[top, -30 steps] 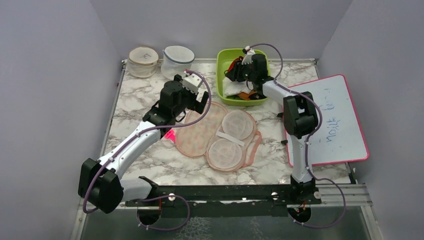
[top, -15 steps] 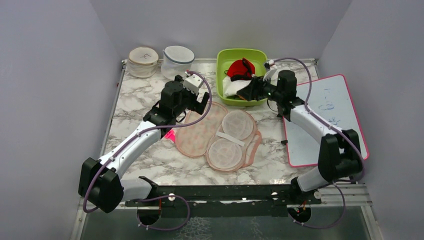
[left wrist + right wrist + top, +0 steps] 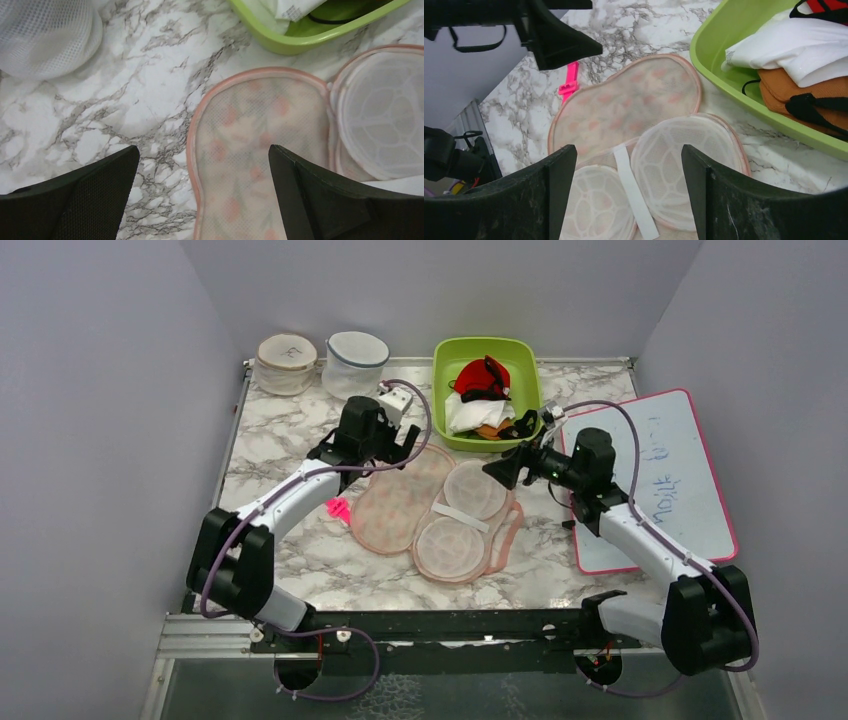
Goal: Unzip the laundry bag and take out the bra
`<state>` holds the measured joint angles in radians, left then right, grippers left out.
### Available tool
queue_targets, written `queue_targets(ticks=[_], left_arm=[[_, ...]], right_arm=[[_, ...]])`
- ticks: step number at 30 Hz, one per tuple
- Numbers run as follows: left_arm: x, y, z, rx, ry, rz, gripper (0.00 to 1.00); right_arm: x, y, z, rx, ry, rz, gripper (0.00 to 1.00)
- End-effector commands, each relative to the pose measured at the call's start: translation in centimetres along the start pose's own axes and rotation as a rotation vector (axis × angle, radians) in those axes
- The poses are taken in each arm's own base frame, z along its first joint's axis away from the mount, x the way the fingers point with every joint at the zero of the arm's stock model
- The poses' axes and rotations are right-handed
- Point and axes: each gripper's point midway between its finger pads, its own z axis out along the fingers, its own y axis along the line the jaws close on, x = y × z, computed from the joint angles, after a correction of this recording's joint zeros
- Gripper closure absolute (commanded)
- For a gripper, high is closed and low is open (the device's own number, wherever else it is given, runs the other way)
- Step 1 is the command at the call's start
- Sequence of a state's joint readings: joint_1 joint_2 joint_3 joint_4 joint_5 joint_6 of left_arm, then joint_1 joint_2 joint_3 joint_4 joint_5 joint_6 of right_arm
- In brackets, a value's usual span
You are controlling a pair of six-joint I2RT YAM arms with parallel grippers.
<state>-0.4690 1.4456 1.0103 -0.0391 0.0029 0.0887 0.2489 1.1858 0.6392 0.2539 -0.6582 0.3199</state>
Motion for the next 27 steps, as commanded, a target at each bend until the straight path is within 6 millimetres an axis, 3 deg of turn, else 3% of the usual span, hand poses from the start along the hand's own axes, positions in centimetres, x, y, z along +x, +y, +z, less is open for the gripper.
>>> queue_targets(ticks=[1,7,12,16,22,27], left_arm=[[2.0,0.9,1.8,0.028,0.081,-0.066,0.02],[5.5,2.3,3.6,0.037,0.179,-0.095,0.09],[9.2,1.3,5.8,0.124,0.297,-0.154,0.09],[11.4,0.6,7.0,0.160,0.377,-0.179,0.19],[12.2,0.7,7.2,0.154,0.387,-0.176,0.20],[13.2,1.3,7.4,0.124,0.422,-0.142,0.38]], right_arm=[[0.2,1.0,-0.5,-0.060,-0.032,-0.078,0.24],[0.4,1.6,-0.5,-0.097,-0.045,-0.063,0.24],[0.8,1.7,-0.5,-0.113,-0.062,-0.050,0.24],[1.0,1.7,-0.3,-0.122,-0.060,-0.045,0.24],[0.7,1.8,-0.6,-0.109,-0.080,-0.061,0.24],[0.8,1.8,-0.6,-0.110,-0.085,-0.061,0.24]])
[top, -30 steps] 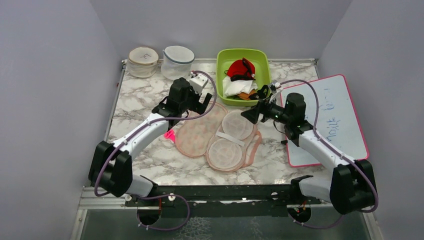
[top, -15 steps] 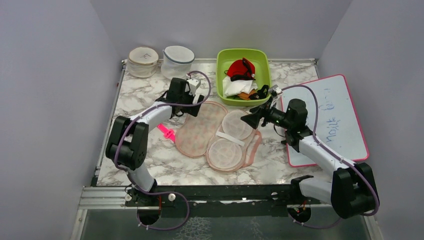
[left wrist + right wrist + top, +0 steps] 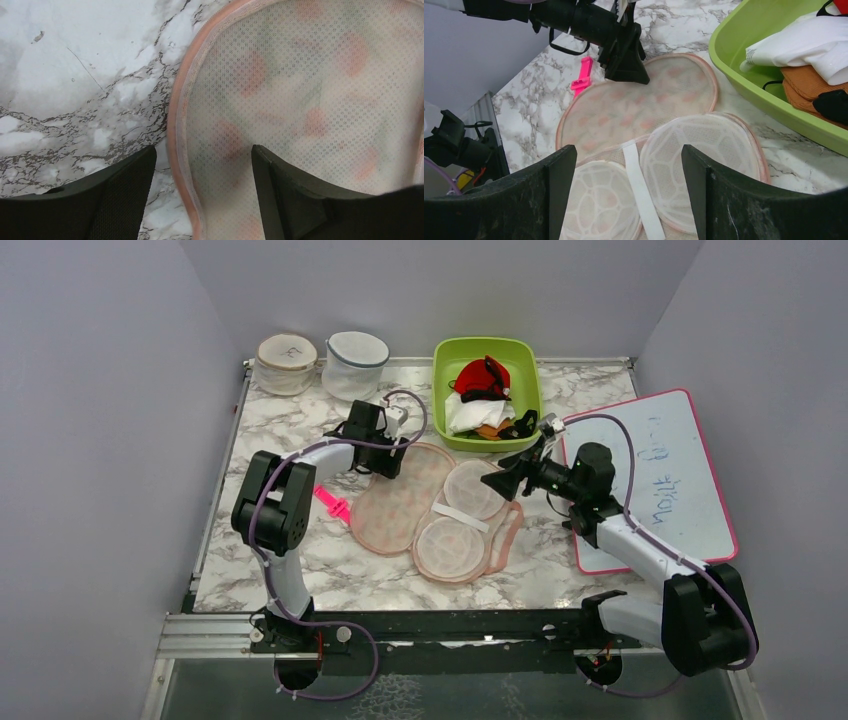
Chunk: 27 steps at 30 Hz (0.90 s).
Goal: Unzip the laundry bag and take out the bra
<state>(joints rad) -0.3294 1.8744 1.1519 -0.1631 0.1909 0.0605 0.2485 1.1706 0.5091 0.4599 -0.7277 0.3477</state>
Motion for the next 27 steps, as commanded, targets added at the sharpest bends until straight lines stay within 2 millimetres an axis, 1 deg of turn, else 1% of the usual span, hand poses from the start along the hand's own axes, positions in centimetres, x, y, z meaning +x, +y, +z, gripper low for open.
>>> queue_targets(ticks=[1,4,7,10,12,14,15,17,18,21,25,27], left_arm=[[0.8,0.4,0.2,-0.012,0.041,0.018,0.40],[0.4,0.7,-0.5,-0.034,0.030,0.030,0.40],[-0.2,1.0,-1.8,-0.062,0.002,0.048,0.35],[0.0,1.5,-3.0,-0.098,-0.006,0.077,0.27],[0.5,1.3,-3.4,-0.092,-0.001,0.080,0.24],[1.0,0.7,-3.8,-0.066,0.010,0.055,0.23],[1.3,0.3,-3.9,-0.046,0.017,0.040,0.24],[2.3,-0.4,-3.9,-0.012,0.032,0.023,0.29],[2.9,-0.4,-3.8,-0.011,0.043,0.019,0.32],[4.0,0.1,-3.6,-0.041,0.071,0.030,0.36],[4.1,0.9,-3.4,-0.072,0.084,0.072,0.44],[4.5,1.2,-3.3,-0.097,0.104,0.091,0.48]], right_arm=[[-0.9,0.6,-0.1,-0.024,-0.038,-0.032,0.24],[-0.7,0.5,-0.1,-0.020,-0.038,-0.030,0.24],[-0.8,0.5,-0.1,-0.016,-0.039,-0.035,0.24],[-0.9,0.5,-0.2,-0.014,-0.045,-0.038,0.24],[-1.0,0.6,-0.2,-0.017,-0.046,-0.039,0.24],[-1.0,0.6,-0.3,-0.018,-0.046,-0.038,0.24],[-1.0,0.6,-0.3,-0.018,-0.047,-0.037,0.24],[-1.0,0.7,-0.3,-0.021,-0.049,-0.034,0.24],[-1.0,0.7,-0.3,-0.023,-0.051,-0.034,0.24],[-1.0,0.8,-0.3,-0.028,-0.052,-0.033,0.24],[-0.8,0.7,-0.3,-0.024,-0.051,-0.030,0.24],[-0.7,0.6,-0.2,-0.022,-0.049,-0.027,0.24]])
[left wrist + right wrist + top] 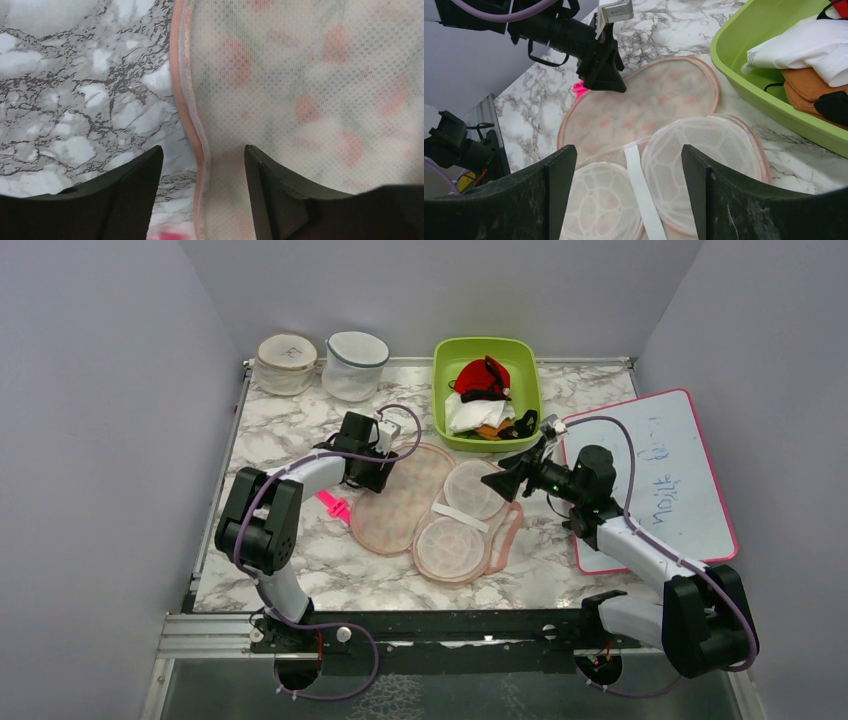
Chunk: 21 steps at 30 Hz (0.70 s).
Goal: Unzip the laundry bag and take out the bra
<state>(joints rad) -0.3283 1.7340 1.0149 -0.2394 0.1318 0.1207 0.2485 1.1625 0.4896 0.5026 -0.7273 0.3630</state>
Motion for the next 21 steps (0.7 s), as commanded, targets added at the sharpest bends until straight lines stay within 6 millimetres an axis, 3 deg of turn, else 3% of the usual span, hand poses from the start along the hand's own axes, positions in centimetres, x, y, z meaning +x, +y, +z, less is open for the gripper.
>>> queue_targets(ticks=[1,7,14,17,21], left_arm=[[0.6,0.8,0.1,-0.057,0.034,0.058,0.50],[1.6,0.0,0.7,-0.044,0.071,0.071,0.58],[3.8,-0.1,1.6,-0.031,0.164,0.076,0.83],[3.7,-0.1,0.9,-0.037,0.150,0.074,1.00],[2.2,0.1,-1.3,-0.082,0.087,0.033,1.00]], right_arm=[[-0.4,0.3,-0.1,-0.015,-0.025,-0.020,0.24],[-0.4,0.3,-0.1,-0.015,-0.030,-0.020,0.24],[-0.7,0.6,-0.4,-0.011,-0.039,-0.029,0.24],[-1.1,0.8,-0.6,-0.009,-0.049,-0.036,0.24],[-1.3,1.0,-0.9,-0.002,-0.055,-0.042,0.24]])
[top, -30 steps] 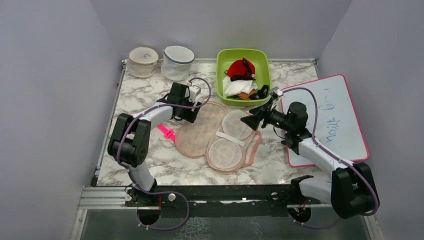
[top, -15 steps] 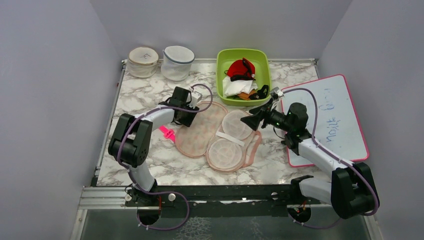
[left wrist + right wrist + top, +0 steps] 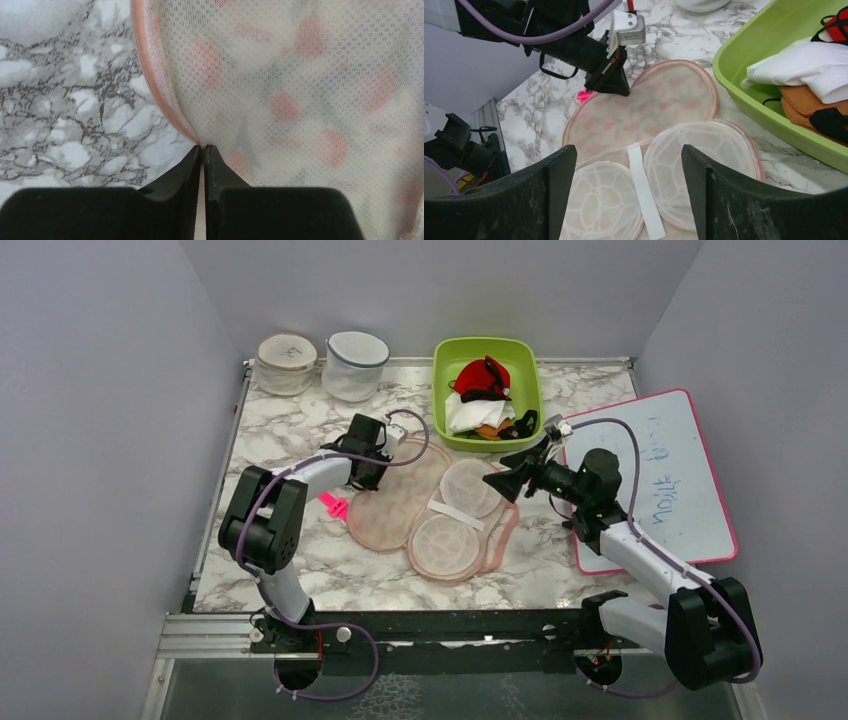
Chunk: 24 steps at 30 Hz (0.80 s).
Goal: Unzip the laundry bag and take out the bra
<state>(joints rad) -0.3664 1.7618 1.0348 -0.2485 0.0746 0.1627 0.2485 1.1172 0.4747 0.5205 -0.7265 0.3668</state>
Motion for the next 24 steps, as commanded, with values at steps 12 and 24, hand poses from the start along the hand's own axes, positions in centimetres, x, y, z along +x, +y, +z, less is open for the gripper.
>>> queue_targets(ticks=[12,24], left_arm=[[3.5,0.8,-10.8,-0.217,0.113,-0.372,1.00],[4.5,3.5,-19.2,-0.448,-0.031,-0.503,1.00]], right_arm=[[0.2,0.5,0.1,-0.036,-0.003,0.033,0.24],[0.6,0.3,0.4,-0.040,0.010,0.052,0.25]])
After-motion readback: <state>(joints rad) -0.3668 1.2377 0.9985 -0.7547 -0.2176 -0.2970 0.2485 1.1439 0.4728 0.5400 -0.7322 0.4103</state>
